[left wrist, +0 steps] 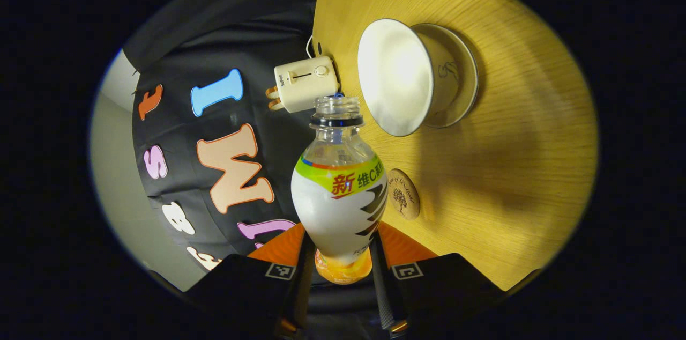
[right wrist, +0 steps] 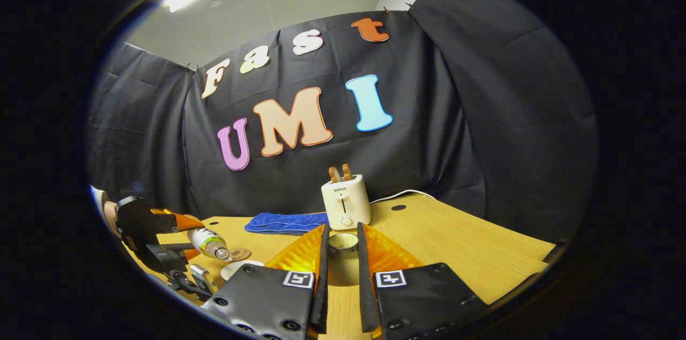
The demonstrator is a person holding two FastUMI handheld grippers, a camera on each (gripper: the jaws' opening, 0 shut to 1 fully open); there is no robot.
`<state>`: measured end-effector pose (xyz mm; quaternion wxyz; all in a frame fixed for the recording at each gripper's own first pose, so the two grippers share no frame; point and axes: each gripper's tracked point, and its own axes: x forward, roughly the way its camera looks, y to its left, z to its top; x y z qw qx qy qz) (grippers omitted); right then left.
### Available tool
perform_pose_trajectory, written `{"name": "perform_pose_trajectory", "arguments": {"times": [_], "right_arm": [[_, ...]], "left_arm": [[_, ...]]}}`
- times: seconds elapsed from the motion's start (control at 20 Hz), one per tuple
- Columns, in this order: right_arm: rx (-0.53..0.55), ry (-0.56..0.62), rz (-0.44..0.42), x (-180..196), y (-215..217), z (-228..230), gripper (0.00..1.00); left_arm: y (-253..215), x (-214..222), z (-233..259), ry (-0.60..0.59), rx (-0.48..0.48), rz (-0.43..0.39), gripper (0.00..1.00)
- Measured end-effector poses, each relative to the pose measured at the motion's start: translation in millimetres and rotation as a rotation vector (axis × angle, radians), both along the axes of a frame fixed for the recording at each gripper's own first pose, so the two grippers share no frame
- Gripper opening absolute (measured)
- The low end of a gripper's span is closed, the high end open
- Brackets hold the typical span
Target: Open the teacup lid with one hand, grasp the water bottle and pour water into the teacup with the other hand; after pouring, place the water bottle on the coaster and then close the teacup lid.
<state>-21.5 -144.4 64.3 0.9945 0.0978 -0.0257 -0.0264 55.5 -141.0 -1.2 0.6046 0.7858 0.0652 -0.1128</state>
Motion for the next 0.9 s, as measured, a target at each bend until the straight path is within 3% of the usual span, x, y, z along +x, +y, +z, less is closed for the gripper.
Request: {"name": "perform_pose_trajectory", "arguments": {"times": [0.05, 0.4, 0.5, 0.55, 0.75, 0.8, 0.85, 0.9], "right_arm": [[0.002, -0.002, 0.0, 0, 0, 1, 0.25], [0.006, -0.006, -0.001, -1, -2, 3, 0.25], [0.007, -0.006, 0.002, -1, -1, 3, 0.29], [0.006, -0.007, 0.003, -2, 0, 3, 0.25], [-0.006, -0.008, 0.006, -1, 3, 4, 0.29], [-0.006, -0.006, 0.007, -1, 3, 3, 0.25], [-0.004, -0.004, 0.009, -1, 4, 2, 0.29], [-0.002, -0.001, 0.009, 0, 4, 2, 0.27]], "left_arm": [[1, 1, 0, -0.001, 0.015, 0.001, 0.5], [6, 4, 4, -0.009, 0.104, 0.004, 0.5], [7, 3, 7, -0.012, 0.125, 0.004, 0.5], [7, 3, 8, -0.01, 0.139, 0.007, 0.5], [5, 4, 14, -0.014, 0.193, 0.0, 0.5], [4, 4, 16, -0.017, 0.209, -0.006, 0.5], [2, 4, 19, -0.024, 0.223, -0.013, 0.5], [2, 4, 21, -0.026, 0.232, -0.013, 0.5]]}}
